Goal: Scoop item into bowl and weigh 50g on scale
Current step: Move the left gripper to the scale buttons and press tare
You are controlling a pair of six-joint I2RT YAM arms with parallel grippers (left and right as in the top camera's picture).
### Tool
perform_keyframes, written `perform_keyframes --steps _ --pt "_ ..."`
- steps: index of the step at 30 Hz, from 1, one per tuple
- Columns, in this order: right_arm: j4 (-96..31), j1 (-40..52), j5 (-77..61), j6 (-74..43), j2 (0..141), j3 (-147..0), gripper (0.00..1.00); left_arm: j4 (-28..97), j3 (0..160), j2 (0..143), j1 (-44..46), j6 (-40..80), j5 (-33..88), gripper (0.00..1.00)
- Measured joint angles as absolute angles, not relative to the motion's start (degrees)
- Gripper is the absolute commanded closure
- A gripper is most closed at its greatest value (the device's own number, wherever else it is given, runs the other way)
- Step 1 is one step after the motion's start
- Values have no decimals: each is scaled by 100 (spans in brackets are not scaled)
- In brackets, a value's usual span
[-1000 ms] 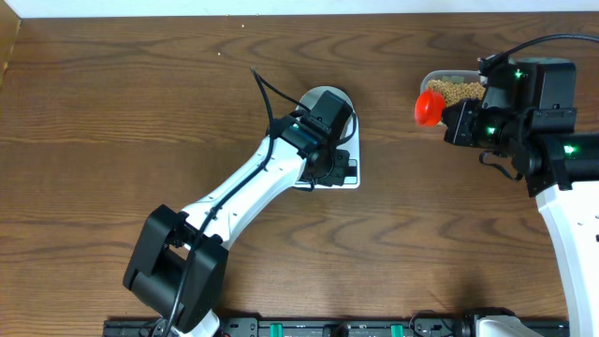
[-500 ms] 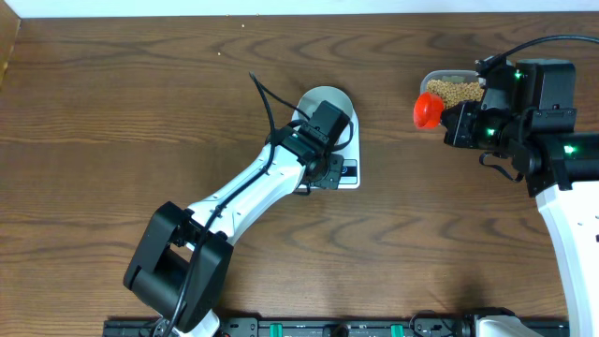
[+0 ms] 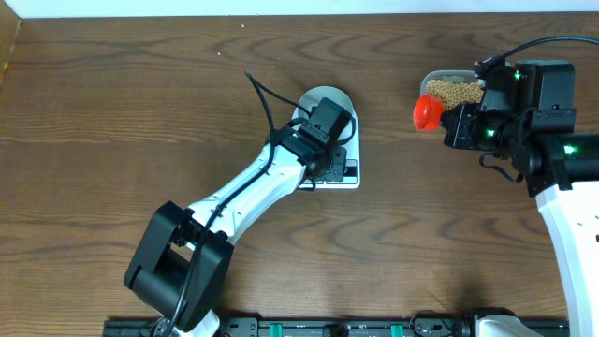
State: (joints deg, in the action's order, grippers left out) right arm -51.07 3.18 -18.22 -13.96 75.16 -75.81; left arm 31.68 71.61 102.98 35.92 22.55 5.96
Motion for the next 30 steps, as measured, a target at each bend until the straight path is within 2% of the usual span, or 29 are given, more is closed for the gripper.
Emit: perform_keyframes --steps 11,30 --pt "-5168 318 -1822 -1393 7516 -7581 99 2652 7159 11115 3629 2963 580 93" --pt "-5205 318 -1822 -1393 7516 -7581 99 2521 7159 11118 3640 3148 558 93"
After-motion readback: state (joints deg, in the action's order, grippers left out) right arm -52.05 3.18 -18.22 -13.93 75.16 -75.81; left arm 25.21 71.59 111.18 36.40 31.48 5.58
